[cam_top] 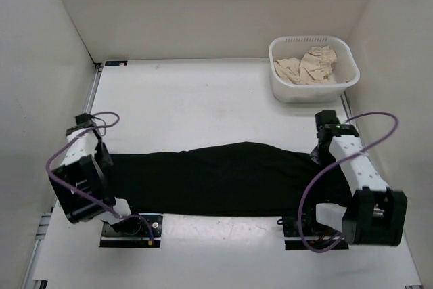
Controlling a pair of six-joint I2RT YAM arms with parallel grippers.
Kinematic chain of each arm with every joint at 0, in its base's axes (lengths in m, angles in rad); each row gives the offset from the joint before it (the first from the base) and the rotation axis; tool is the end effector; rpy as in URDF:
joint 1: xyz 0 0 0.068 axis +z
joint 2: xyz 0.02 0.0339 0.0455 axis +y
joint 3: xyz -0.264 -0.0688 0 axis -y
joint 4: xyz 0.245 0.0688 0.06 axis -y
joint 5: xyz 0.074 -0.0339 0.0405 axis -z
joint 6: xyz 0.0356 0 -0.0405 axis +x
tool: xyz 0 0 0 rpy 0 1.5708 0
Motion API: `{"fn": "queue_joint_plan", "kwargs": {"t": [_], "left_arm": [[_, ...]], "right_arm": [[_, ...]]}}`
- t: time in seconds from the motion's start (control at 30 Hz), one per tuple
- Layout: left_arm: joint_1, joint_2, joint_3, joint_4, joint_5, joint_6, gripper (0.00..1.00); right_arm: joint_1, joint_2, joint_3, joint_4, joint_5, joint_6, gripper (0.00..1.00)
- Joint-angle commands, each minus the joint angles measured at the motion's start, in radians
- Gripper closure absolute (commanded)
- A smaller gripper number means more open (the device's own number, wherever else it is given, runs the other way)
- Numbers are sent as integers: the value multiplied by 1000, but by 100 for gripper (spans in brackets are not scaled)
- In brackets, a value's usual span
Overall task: Fold and stack the trousers
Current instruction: Fold the trousers
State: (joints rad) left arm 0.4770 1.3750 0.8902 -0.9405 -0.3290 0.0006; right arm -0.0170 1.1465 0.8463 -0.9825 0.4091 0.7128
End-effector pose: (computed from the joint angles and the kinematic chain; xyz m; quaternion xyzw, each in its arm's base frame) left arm 0.1981 0.1153 0.2048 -0.2437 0.9533 0.1757 0.0310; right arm 0.1931 -0.0174 0.2367 0.3730 0.8948 -0.1411 0.2007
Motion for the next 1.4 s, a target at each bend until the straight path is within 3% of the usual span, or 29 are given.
{"fn": "queue_joint_plan", "kwargs": {"t": [0.0, 0.17, 0.33, 0.53, 0.73, 0.87, 1.07, 1.13, 1.3, 1.37], "left_arm": [[-66, 59, -63, 80, -60, -1, 38], [-100, 243, -37, 147, -82, -1, 44], [-110, 377, 59, 195, -82, -1, 47], [-130, 487, 287, 195, 45, -1, 50], [-173, 550, 342, 177, 42, -1, 50], [-173, 559, 339, 135, 53, -1, 47], [-173, 486, 250, 123, 62, -1, 41], [-173, 475, 250, 123, 71, -1, 40], [-173, 457, 231, 112, 114, -1, 38], [-173, 446, 221, 103, 126, -1, 38]], "right_arm": [[71, 80, -55, 100, -112, 73, 69], [46, 344, -32, 208, -112, 63, 74], [25, 582, 97, 248, -75, 54, 74], [12, 735, 385, 248, 43, 45, 74], [-11, 848, 600, 226, 2, -27, 73], [-11, 799, 597, 205, -75, -76, 64], [-20, 485, 490, 173, -112, -170, 7], [-46, 394, 459, 134, -101, -170, 1], [-173, 204, 326, -1, -141, -53, 1], [-204, 168, 201, 16, -196, -27, 1]]}}
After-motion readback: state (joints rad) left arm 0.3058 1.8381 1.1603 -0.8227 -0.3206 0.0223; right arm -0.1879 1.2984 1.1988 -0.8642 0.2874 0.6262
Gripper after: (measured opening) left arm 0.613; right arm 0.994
